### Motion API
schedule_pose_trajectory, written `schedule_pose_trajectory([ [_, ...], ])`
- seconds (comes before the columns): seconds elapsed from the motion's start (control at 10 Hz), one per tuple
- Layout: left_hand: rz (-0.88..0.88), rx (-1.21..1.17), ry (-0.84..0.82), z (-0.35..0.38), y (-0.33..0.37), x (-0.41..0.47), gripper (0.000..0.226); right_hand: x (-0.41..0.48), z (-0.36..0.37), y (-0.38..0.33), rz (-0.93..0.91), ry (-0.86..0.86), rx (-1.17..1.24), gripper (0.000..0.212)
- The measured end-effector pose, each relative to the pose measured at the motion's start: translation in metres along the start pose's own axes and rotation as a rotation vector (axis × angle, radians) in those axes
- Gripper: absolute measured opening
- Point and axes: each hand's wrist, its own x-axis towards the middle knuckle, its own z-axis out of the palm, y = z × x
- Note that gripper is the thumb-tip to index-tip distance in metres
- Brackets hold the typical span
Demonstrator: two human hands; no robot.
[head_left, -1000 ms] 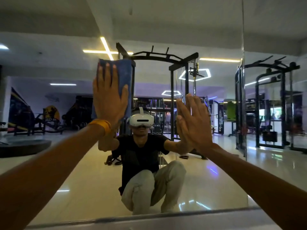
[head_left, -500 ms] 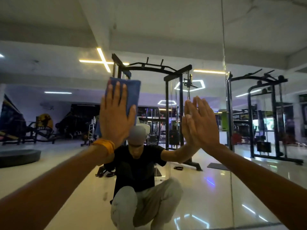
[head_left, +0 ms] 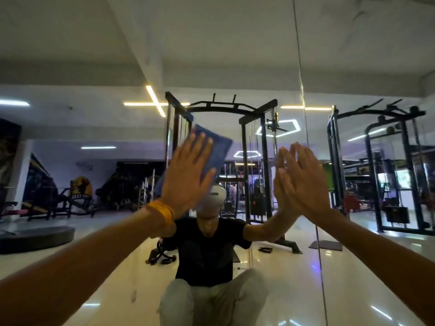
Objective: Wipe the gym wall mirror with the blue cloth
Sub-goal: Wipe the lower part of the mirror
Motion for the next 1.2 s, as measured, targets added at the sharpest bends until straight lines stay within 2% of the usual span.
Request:
schedule_pose_trajectory([
  [0.1, 0.331, 0.036, -0.111, 0.005, 0.013, -0.015, 0.07, -0.006, 0.004, 0.014, -0.031, -0.065, -0.023, 0.06],
  [0.2, 0.012, -0.033, -0.009, -0.008, -0.014, 0.038, 0.071, -0.012, 0.009, 0.019, -0.038, -0.075, -0.008, 0.063],
  [0.3, -0.423, -0.037, 0.086, -0.013, -0.032, 0.077, 0.071, -0.014, 0.008, 0.02, -0.049, -0.054, 0.029, 0.062],
  [0.4, -0.184, 0.055, 0.047, 0.01, 0.013, 0.04, 0.075, -0.016, 0.009, 0.022, -0.051, -0.051, 0.063, 0.062],
  [0.5, 0.273, 0.014, -0.14, 0.026, 0.081, -0.065, 0.072, -0.023, 0.008, 0.023, -0.054, -0.071, 0.065, 0.063],
  [0.6, 0.436, 0.001, -0.182, 0.018, 0.077, -0.074, 0.064, -0.033, 0.007, 0.027, -0.096, -0.073, 0.065, 0.064],
  [0.7, 0.106, -0.039, -0.06, 0.005, 0.055, 0.004, 0.061, -0.036, 0.006, 0.033, -0.117, -0.077, 0.045, 0.063],
  [0.8, -0.352, -0.08, 0.038, 0.005, 0.051, 0.044, 0.068, -0.038, 0.004, 0.032, -0.125, -0.058, 0.062, 0.062],
  [0.9, 0.031, 0.001, -0.067, 0.024, 0.091, 0.002, 0.068, -0.04, 0.003, 0.03, -0.127, -0.056, 0.133, 0.064],
  [1.0, 0.4, 0.032, -0.233, 0.03, 0.108, -0.079, 0.064, -0.044, 0.001, 0.025, -0.098, -0.061, 0.115, 0.063],
  [1.1, 0.333, 0.067, -0.07, 0.014, 0.054, -0.059, 0.055, -0.05, 0.001, 0.018, -0.111, -0.06, 0.078, 0.06],
  [1.2, -0.451, 0.531, 0.148, 0.02, -0.028, -0.004, 0.056, -0.061, 0.005, 0.002, -0.083, -0.052, 0.087, 0.059],
])
